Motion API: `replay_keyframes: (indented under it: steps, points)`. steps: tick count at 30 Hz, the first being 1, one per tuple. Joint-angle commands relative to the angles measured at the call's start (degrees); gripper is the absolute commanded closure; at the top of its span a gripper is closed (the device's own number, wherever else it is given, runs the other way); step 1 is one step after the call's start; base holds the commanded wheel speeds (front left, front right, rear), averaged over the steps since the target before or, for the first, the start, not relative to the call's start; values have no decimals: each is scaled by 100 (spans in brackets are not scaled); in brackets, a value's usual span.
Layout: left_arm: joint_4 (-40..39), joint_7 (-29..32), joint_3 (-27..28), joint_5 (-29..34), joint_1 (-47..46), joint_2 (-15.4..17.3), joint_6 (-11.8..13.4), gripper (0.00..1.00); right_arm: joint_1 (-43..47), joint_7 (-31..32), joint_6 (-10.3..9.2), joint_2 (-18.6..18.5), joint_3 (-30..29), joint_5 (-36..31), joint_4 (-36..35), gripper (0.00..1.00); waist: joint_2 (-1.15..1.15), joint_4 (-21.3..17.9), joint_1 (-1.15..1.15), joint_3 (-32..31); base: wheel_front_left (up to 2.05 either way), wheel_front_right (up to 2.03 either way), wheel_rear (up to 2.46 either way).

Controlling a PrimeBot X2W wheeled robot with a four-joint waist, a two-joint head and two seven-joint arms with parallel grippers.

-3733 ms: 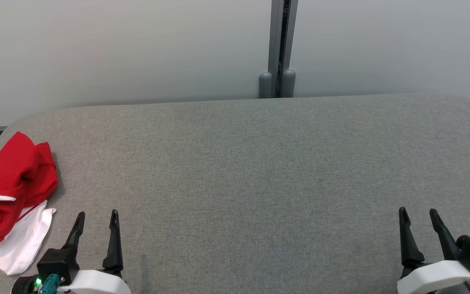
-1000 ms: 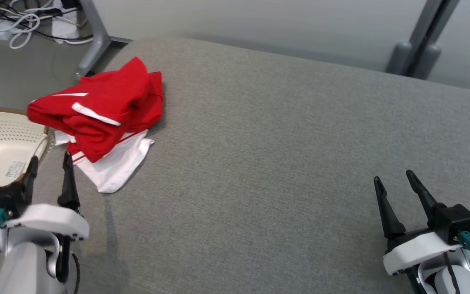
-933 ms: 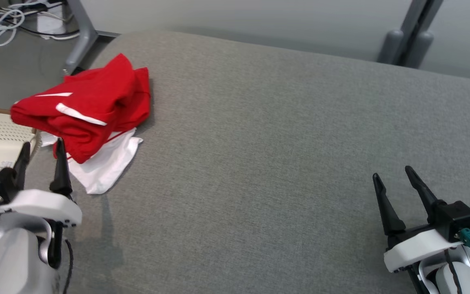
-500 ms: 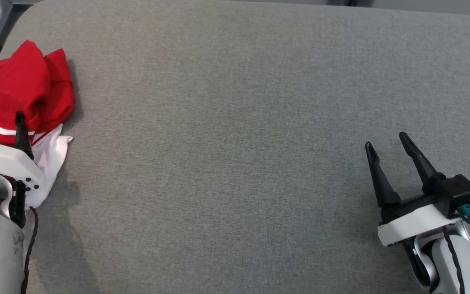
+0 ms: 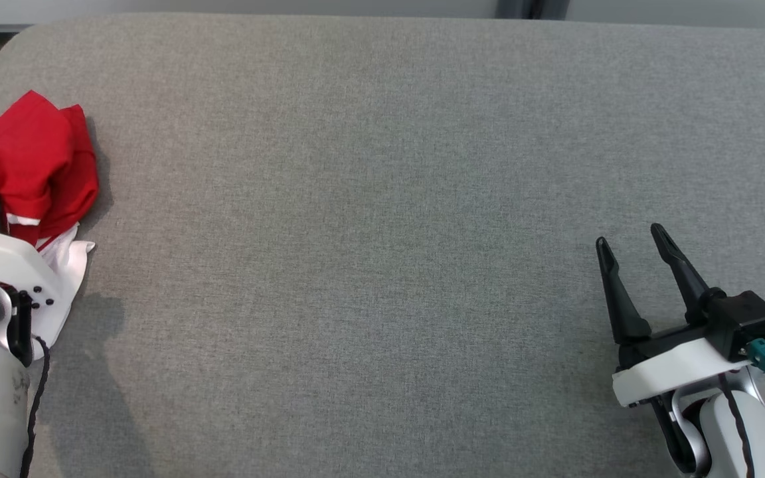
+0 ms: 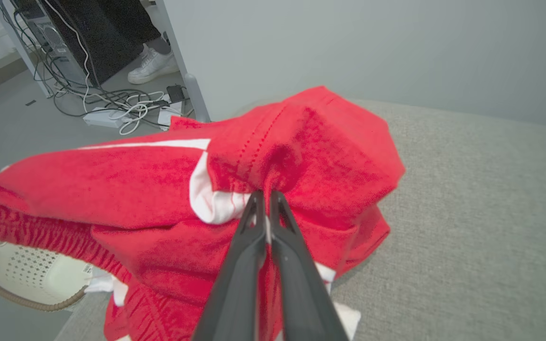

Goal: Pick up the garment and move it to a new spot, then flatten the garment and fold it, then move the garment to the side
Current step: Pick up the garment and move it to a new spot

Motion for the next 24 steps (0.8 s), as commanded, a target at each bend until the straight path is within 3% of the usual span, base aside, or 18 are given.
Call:
replay_keyframes:
  steps: [1,8,15,21,24]
  points:
    - [-87,-51,-36,47,-149,41,-45,100,65,-29,-1,4,-32,22,26,0,0,-41,0,-122,0,0,0]
    - [-783,-150,-439,170,-369,-183,-326,100,278,-29,-1,162,-85,70,66,0,0,-202,0,-539,0,0,0]
    - [-1817,-143,-940,147,58,-933,-425,100,443,-29,-1,341,-146,119,115,0,0,-491,0,-934,0,0,0]
    - [-2322,-146,-1971,-126,664,-1386,-436,100,623,-29,-1,431,-152,156,184,0,0,-795,0,-1220,0,0,0]
    - [-2523,-145,-2721,-885,1117,-1431,-438,100,741,-29,-1,456,-119,173,254,0,0,-962,0,-1387,0,0,0]
